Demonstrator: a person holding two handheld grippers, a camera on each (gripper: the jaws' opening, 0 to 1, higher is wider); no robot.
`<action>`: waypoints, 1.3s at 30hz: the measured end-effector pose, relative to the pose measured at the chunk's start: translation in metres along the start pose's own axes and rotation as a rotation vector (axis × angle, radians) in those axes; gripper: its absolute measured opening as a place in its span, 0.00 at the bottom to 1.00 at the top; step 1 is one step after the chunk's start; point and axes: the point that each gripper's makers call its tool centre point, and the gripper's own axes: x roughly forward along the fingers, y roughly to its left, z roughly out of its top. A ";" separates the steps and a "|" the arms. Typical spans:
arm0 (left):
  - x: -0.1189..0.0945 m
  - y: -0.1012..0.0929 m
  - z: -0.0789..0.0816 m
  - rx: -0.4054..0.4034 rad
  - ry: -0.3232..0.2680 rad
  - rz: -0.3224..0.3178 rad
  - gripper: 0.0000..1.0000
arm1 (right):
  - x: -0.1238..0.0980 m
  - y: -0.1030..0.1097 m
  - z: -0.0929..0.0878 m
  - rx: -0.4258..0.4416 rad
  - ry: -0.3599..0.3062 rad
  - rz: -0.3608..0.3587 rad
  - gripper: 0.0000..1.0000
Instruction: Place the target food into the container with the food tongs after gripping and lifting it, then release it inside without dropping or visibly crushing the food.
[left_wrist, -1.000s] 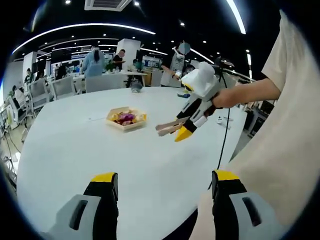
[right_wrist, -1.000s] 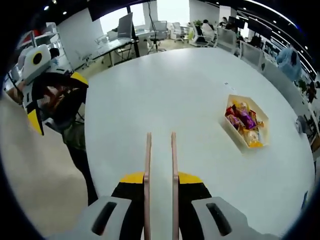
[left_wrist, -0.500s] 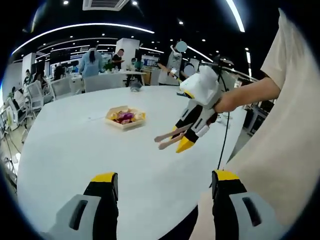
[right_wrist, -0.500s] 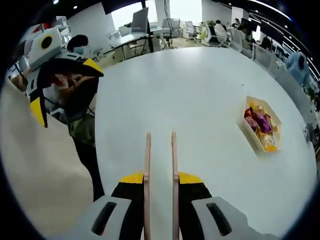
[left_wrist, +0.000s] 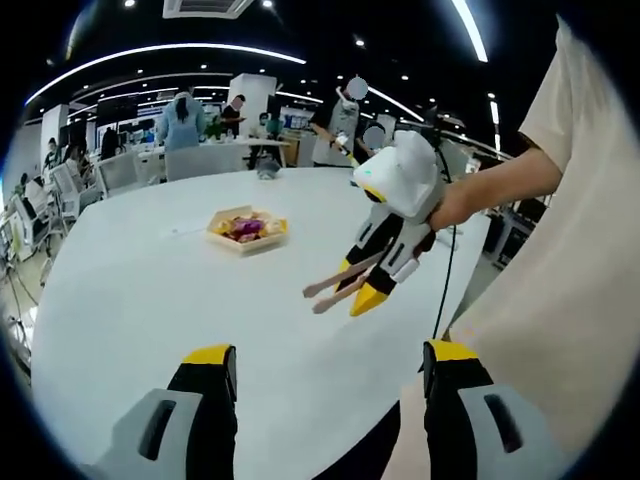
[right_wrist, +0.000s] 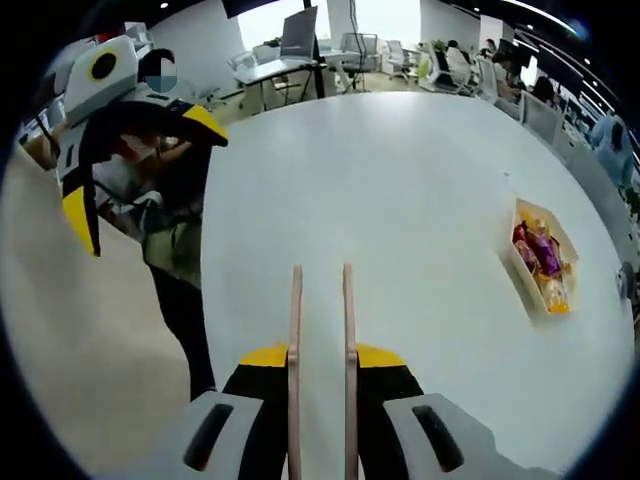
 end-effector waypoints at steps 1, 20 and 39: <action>0.004 0.000 -0.001 0.005 0.005 -0.009 0.76 | 0.000 0.002 0.001 -0.005 -0.003 0.003 0.21; 0.021 -0.006 0.008 0.127 0.000 -0.078 0.42 | -0.019 0.040 0.035 -0.120 -0.100 0.114 0.21; 0.027 -0.003 0.011 0.230 0.022 -0.122 0.07 | -0.019 0.045 0.050 -0.230 -0.100 0.148 0.22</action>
